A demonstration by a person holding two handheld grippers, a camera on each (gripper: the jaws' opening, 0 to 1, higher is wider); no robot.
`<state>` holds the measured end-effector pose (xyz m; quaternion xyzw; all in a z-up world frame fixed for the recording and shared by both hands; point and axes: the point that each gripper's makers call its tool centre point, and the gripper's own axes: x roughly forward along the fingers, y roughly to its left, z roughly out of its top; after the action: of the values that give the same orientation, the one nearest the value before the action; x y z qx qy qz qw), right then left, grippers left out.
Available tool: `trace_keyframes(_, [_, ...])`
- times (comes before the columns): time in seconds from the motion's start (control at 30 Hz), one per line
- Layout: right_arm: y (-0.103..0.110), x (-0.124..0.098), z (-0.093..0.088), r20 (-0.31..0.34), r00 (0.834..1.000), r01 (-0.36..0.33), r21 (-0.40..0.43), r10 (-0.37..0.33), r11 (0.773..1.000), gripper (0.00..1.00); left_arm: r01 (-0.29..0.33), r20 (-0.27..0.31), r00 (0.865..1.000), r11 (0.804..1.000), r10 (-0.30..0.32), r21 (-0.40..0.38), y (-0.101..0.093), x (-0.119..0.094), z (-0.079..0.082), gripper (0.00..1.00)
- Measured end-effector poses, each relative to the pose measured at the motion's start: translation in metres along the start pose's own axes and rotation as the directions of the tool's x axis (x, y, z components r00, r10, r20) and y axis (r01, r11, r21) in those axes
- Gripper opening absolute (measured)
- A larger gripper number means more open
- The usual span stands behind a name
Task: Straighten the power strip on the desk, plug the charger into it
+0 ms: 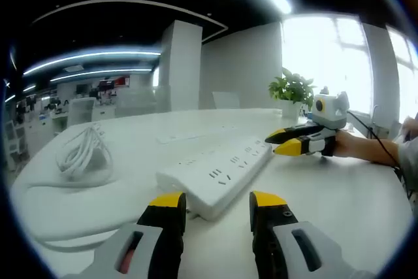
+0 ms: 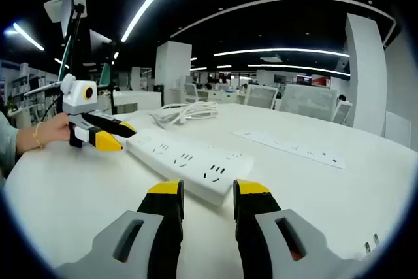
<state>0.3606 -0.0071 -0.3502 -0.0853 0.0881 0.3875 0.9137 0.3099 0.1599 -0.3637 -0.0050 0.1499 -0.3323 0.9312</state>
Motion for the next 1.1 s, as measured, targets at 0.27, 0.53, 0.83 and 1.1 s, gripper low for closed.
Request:
trace_keyframes(0.27, [-0.0014, 0.0006, -0.0017, -0.008, 1.000, 0.007, 0.014, -0.007, 1.000, 0.29, -0.003, 0.001, 1.000, 1.000, 0.003, -0.007, 0.0012, 0.0005, 0.0014, 0.39])
trace_keyframes(0.53, [-0.0020, 0.0019, 0.0005, -0.005, 1.000, 0.009, 0.026, -0.009, 1.000, 0.28, -0.007, 0.001, 1.000, 1.000, 0.007, -0.023, 0.0031, 0.0008, 0.0029, 0.39])
trace_keyframes(0.83, [-0.0027, 0.0025, 0.0008, -0.007, 1.000, 0.016, 0.035, -0.016, 0.999, 0.28, -0.029, -0.004, 1.000, 1.000, 0.029, -0.001, 0.0068, 0.0019, 0.0033, 0.36])
trace_keyframes(1.1, [-0.0005, 0.0025, -0.0012, -0.024, 0.999, 0.022, 0.023, -0.022, 0.999, 0.28, -0.036, 0.004, 0.999, 0.999, 0.036, -0.018, 0.0062, 0.0020, 0.0045, 0.36])
